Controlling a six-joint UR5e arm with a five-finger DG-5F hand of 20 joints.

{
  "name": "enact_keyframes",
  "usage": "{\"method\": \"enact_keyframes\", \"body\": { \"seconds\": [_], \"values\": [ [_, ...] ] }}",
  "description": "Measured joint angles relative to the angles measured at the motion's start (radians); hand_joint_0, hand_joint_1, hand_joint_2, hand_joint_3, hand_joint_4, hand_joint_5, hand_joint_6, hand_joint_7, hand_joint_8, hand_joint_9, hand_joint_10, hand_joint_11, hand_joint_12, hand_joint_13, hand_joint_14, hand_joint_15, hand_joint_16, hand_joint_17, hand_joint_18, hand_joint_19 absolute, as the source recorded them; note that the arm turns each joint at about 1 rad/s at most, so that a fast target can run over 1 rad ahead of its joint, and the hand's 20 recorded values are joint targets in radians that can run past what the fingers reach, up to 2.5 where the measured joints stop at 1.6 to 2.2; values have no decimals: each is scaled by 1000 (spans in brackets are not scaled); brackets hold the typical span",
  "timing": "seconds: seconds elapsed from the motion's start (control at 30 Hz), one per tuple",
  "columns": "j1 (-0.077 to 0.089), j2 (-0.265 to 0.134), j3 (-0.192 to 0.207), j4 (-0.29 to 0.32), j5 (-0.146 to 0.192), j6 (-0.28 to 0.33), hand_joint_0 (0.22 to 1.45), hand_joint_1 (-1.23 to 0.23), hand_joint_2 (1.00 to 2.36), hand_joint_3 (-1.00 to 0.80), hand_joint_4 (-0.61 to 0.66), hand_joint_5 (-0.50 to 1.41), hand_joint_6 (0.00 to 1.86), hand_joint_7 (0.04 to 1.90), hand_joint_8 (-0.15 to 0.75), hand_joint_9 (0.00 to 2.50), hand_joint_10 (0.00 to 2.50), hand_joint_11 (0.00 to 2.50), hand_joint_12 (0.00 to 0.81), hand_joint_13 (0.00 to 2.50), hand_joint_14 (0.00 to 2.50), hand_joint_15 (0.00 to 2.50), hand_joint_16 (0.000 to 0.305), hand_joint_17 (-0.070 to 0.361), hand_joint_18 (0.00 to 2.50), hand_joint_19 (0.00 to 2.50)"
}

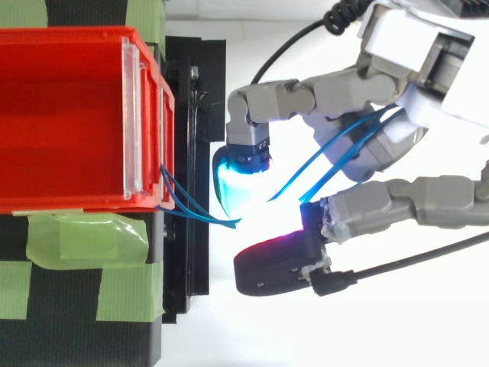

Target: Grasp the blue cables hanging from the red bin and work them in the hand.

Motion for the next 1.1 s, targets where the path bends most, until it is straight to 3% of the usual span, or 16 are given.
{"method": "enact_keyframes", "body": {
  "seconds": [1.1],
  "values": [
    [2,0,0,-68,0,-5,882,-727,1028,-264,237,692,9,1494,277,1053,2500,2500,411,1278,2500,1824,41,93,1341,1126]
  ]
}}
